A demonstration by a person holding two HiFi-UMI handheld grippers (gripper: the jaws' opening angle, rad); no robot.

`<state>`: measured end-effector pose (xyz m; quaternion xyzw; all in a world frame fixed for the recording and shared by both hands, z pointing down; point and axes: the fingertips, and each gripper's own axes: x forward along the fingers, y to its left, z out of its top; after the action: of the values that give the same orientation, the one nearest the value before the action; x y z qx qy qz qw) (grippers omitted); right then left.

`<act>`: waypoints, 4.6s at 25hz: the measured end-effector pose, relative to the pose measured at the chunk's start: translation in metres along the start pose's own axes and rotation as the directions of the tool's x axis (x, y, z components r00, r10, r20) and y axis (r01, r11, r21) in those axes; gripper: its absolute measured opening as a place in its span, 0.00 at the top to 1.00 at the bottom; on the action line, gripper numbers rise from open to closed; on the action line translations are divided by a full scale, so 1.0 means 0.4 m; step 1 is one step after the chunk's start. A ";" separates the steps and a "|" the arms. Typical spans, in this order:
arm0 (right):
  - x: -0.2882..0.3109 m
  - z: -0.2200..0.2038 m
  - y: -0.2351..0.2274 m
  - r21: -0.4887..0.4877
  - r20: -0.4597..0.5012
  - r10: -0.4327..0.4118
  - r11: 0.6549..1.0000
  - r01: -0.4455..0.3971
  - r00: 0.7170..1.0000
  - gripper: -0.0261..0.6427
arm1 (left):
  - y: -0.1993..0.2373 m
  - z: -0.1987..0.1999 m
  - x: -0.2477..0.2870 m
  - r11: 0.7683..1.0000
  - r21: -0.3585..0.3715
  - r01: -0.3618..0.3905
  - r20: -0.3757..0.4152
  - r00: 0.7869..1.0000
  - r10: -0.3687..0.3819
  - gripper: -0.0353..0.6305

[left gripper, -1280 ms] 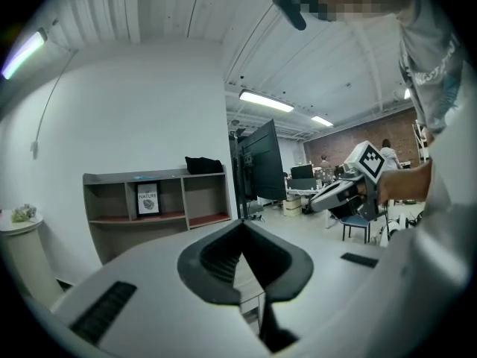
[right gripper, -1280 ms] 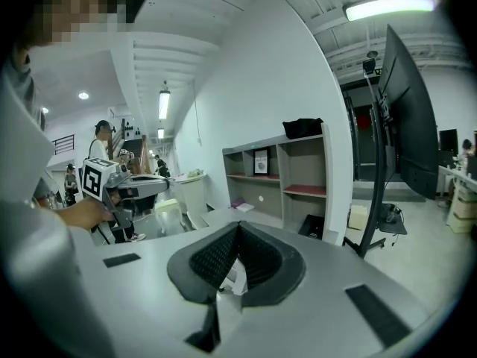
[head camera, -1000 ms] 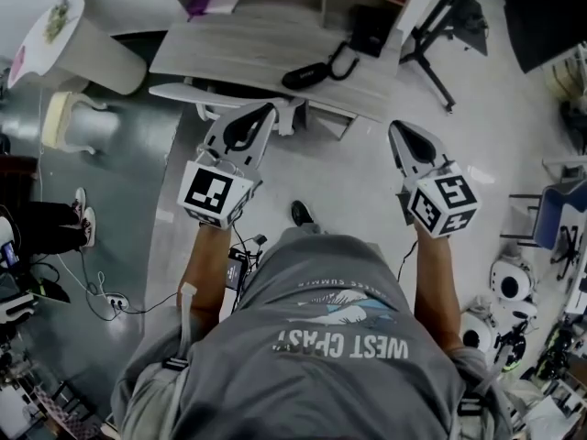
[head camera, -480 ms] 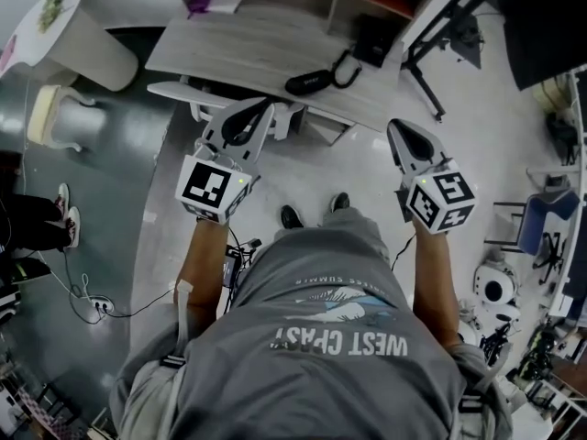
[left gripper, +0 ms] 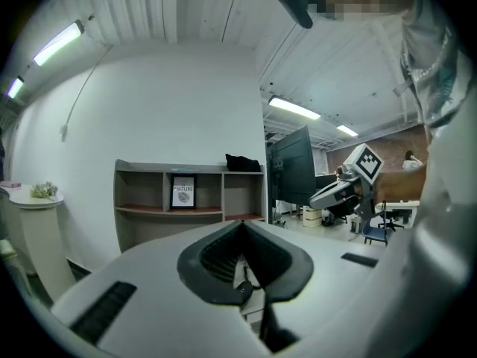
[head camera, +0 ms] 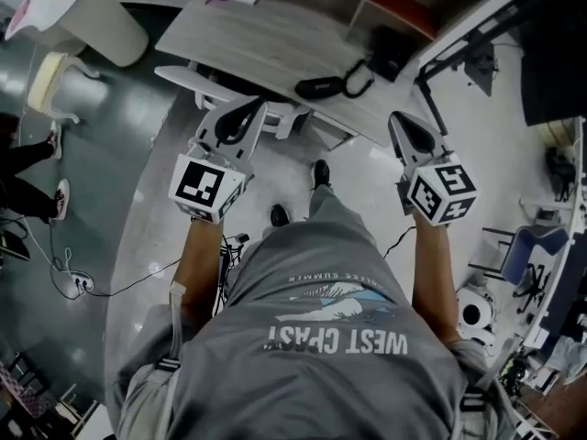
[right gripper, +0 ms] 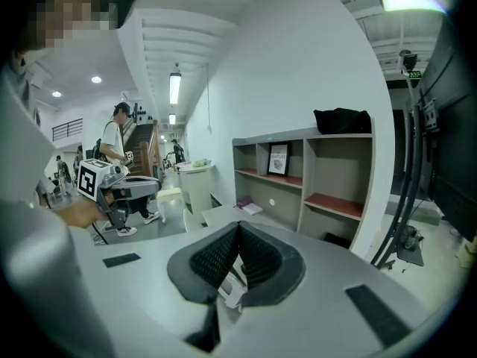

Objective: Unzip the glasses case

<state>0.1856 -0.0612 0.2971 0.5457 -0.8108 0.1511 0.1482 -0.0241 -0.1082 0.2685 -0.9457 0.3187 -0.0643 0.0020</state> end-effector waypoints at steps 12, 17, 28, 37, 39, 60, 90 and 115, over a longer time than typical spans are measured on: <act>0.218 -0.003 -0.042 -0.023 -0.070 0.120 0.992 -0.121 0.990 0.94 | 0.103 -0.049 0.031 0.997 -0.015 -0.081 -0.066 0.995 0.080 0.95; 0.371 -0.035 0.017 -0.043 -0.121 0.195 0.979 -0.201 0.973 0.94 | 0.189 -0.105 0.006 0.993 -0.039 -0.115 -0.097 0.989 0.110 0.95; 0.592 -0.138 -0.034 -0.155 -0.235 0.315 0.922 -0.356 0.920 0.91 | 0.232 -0.182 0.070 0.981 -0.100 -0.167 -0.175 0.974 0.147 0.95; 0.726 -0.295 -0.012 -0.251 -0.366 0.399 0.827 -0.503 0.840 0.72 | 0.249 -0.275 0.082 0.972 -0.129 -0.197 -0.265 0.951 0.158 0.95; 0.748 -0.338 0.001 -0.279 -0.405 0.413 0.794 -0.541 0.816 0.68 | 0.251 -0.289 0.077 0.967 -0.144 -0.208 -0.280 0.946 0.162 0.95; 0.936 -0.740 -0.052 -0.478 -0.735 0.275 0.439 -0.761 0.620 0.37 | 0.263 -0.419 0.067 0.959 -0.160 -0.235 -0.383 0.910 0.159 0.95; 0.695 -0.527 0.065 -0.027 -0.628 0.577 0.654 -0.756 0.521 0.49 | 0.221 -0.334 0.046 0.993 -0.035 -0.116 -0.361 0.927 0.096 0.95; 0.212 -0.244 0.242 0.133 -0.451 0.801 0.497 -0.857 0.394 0.49 | -0.024 -0.106 0.015 0.914 0.126 0.386 -0.186 0.914 -0.360 0.66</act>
<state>0.0723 -0.0581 0.4122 0.0065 -0.9212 0.2787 0.2715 -0.0189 -0.1026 0.3118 -0.9777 0.1250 -0.1642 0.0400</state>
